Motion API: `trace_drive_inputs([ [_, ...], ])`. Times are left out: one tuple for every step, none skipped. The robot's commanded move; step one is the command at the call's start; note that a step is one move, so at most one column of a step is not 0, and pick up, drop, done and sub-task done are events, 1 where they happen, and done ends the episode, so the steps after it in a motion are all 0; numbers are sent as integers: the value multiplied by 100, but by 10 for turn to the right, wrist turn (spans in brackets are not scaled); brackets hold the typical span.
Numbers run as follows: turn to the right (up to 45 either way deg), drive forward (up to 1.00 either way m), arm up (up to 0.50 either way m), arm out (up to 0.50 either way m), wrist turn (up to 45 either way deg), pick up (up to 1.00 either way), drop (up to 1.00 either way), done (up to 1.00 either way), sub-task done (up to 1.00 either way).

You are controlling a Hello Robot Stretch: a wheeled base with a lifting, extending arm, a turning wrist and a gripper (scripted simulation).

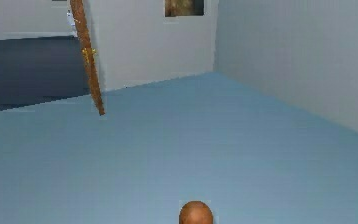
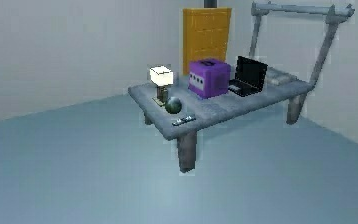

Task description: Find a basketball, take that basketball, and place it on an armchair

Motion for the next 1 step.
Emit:
trace_drive_inputs([
  [150,0,0,0,0,0,0,0,0],
])
